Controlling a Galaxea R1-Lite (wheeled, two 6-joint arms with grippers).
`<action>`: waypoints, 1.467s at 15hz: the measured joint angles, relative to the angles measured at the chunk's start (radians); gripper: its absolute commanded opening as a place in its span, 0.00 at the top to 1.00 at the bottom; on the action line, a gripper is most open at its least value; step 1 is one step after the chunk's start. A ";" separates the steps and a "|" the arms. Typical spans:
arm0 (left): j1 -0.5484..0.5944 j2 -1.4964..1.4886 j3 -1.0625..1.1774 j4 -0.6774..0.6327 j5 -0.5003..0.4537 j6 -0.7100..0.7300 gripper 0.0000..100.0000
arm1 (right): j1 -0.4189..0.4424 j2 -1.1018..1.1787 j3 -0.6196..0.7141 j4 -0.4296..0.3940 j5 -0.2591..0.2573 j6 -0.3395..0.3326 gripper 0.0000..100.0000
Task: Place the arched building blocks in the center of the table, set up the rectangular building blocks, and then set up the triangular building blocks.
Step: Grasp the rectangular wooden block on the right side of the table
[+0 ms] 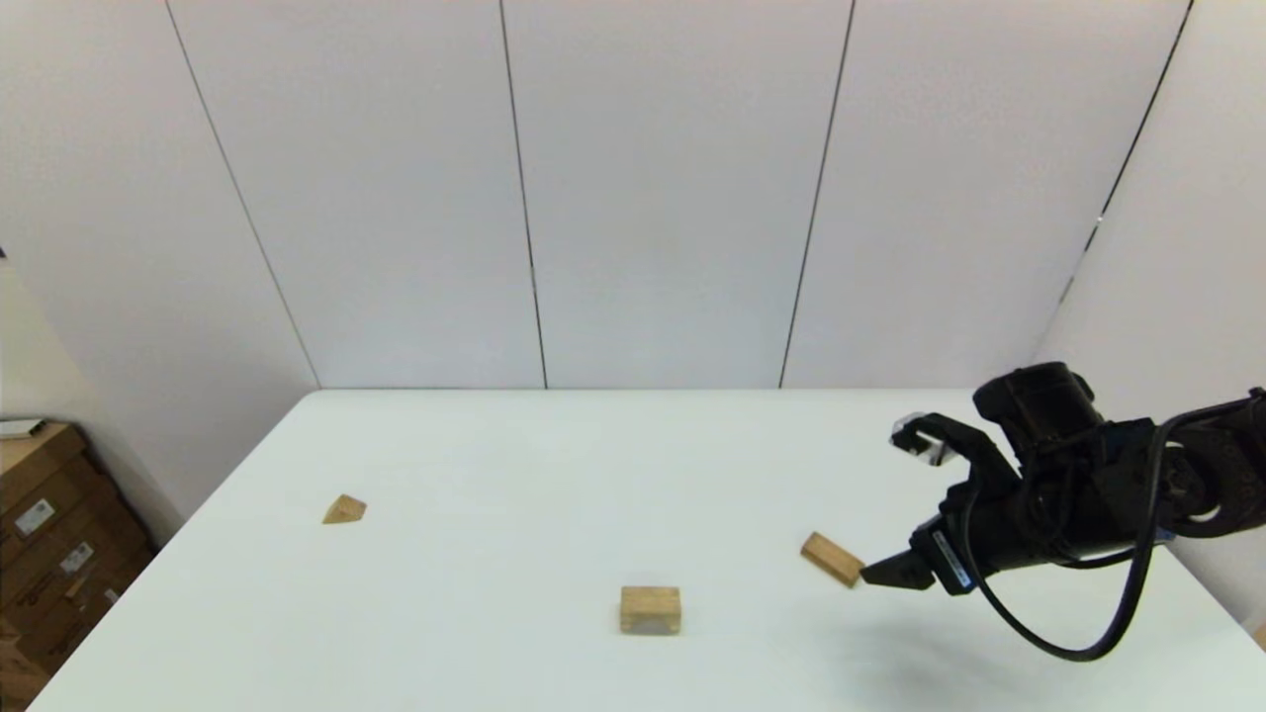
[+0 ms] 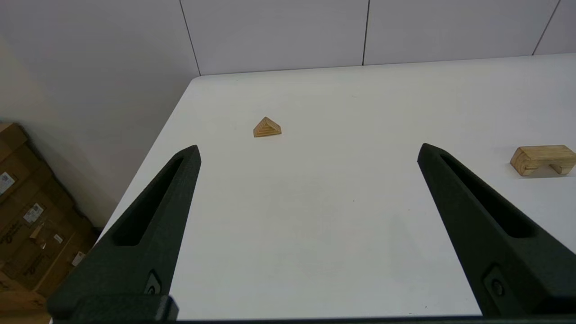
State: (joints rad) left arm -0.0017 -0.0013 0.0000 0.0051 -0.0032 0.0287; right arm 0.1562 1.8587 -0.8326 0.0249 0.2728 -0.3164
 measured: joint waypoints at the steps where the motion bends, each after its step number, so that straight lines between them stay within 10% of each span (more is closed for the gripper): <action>1: 0.000 0.000 0.000 0.000 0.000 0.000 0.00 | 0.007 0.022 -0.038 0.038 0.000 -0.032 0.00; 7: 0.000 0.000 0.000 0.000 0.000 0.000 0.00 | 0.043 0.176 -0.233 0.220 -0.003 -0.243 0.00; 22: 0.000 0.000 0.000 0.000 0.000 0.000 0.00 | 0.083 0.367 -0.441 0.285 -0.071 -0.235 0.00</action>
State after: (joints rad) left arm -0.0017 -0.0013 0.0000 0.0047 -0.0032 0.0291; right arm 0.2394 2.2255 -1.2738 0.3098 0.2015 -0.5517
